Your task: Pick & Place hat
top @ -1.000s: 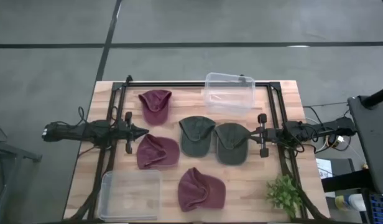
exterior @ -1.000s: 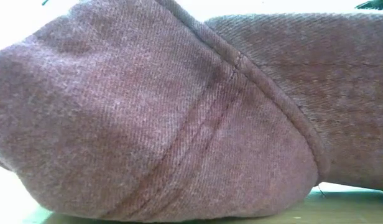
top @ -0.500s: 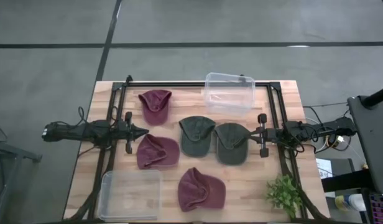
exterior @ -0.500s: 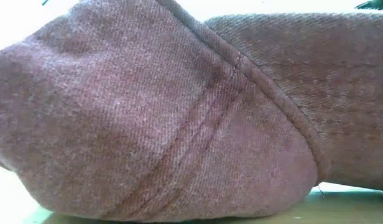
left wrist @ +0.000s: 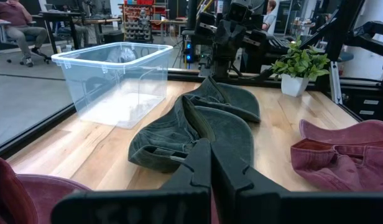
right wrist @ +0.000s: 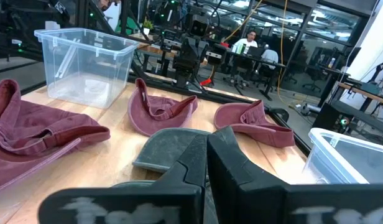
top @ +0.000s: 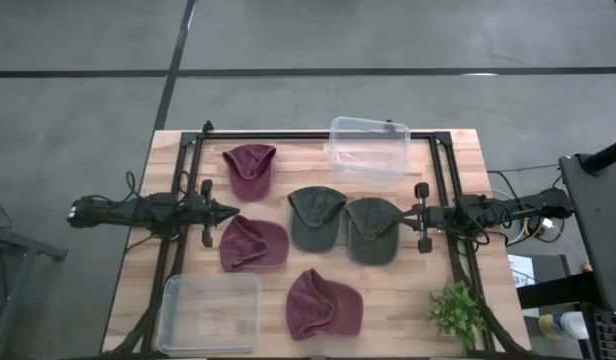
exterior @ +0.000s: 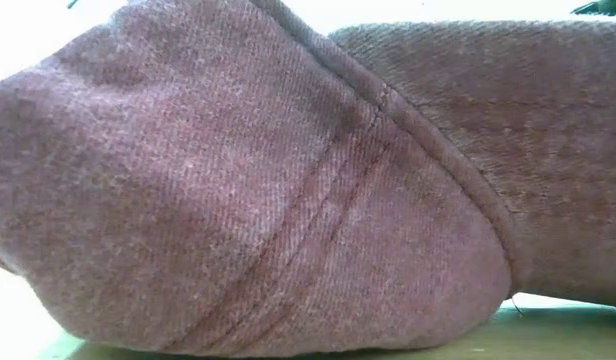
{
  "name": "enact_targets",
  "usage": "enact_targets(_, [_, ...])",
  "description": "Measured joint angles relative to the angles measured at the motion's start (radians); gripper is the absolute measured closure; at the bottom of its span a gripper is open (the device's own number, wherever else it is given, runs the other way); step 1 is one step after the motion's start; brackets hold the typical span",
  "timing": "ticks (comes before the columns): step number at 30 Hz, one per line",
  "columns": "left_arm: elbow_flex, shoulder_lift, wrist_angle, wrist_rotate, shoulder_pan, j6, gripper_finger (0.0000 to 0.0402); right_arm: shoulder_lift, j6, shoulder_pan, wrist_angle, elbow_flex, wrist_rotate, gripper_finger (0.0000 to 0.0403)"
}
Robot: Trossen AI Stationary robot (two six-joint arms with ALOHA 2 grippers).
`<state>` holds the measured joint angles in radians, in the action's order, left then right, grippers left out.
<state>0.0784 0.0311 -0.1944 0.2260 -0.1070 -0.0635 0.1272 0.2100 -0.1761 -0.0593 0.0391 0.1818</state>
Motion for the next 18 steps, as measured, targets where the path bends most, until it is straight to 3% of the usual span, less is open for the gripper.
enact_targets(18, [0.000,0.000,0.000,0.000,0.000,0.000,0.0401,0.000,-0.006,0.000,0.000,0.000,0.000,0.0394])
